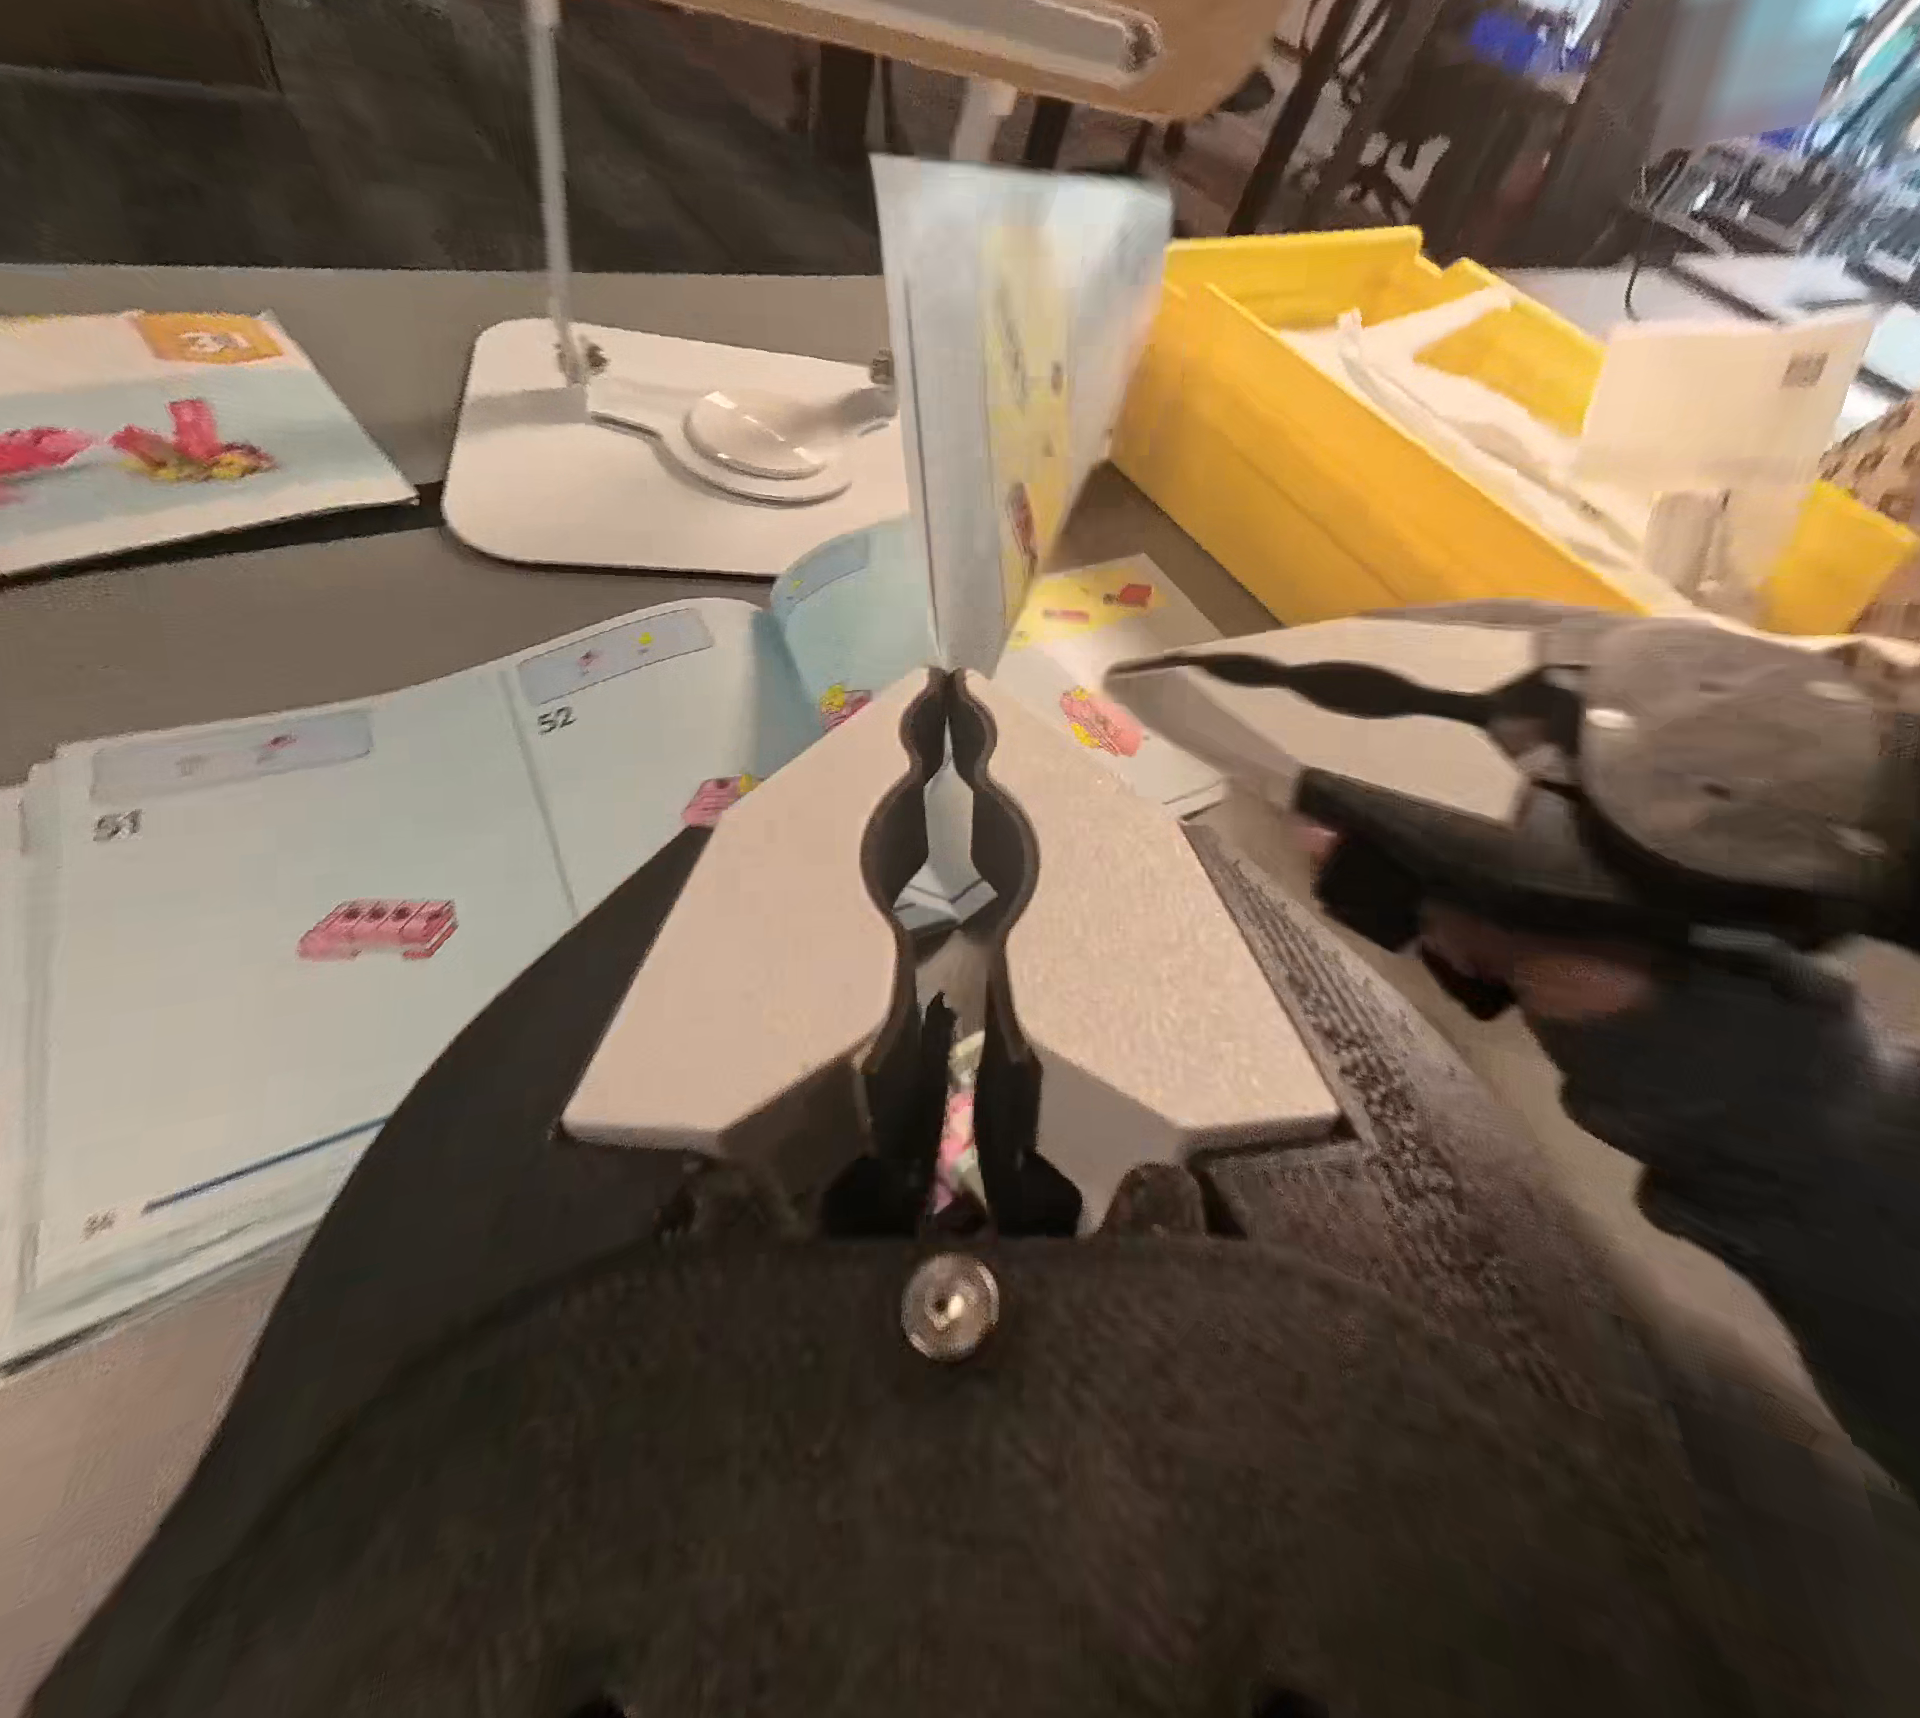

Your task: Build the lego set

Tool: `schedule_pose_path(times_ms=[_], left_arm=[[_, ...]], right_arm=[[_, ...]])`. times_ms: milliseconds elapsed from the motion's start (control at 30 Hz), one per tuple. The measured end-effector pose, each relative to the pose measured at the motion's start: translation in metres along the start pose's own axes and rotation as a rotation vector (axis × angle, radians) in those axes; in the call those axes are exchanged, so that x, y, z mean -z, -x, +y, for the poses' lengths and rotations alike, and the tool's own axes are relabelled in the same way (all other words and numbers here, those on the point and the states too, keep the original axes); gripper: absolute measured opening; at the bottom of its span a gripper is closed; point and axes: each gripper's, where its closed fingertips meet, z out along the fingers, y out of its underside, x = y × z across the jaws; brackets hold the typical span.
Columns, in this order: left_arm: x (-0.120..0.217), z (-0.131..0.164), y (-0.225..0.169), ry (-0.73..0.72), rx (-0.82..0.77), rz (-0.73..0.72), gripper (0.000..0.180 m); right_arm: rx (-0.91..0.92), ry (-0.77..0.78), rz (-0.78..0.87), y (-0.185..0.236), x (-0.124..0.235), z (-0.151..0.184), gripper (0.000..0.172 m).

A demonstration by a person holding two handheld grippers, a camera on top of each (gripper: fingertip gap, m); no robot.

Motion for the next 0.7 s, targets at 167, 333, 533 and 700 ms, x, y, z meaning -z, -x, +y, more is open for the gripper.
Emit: schedule_pose_path(times_ms=[167, 333, 533, 700], left_arm=[[0.022, -0.001, 0.027, -0.032, 0.105, 0.002, 0.005], [0.066, -0.001, 0.057, -0.092, 0.185, -0.035, 0.03], [0.126, -0.011, 0.082, -0.117, 0.001, -0.145, 0.032], [0.152, -0.04, 0.089, -0.244, -0.133, -0.2, 0.032]], right_arm=[[0.008, 0.081, -0.138, 0.028, -0.043, -0.003, 0.0], [0.123, 0.151, -0.259, 0.062, -0.064, -0.006, 0.001], [0.097, 0.265, -0.366, 0.077, -0.076, 0.009, 0.012], [0.18, 0.276, -0.373, 0.079, -0.076, 0.011, 0.012]])
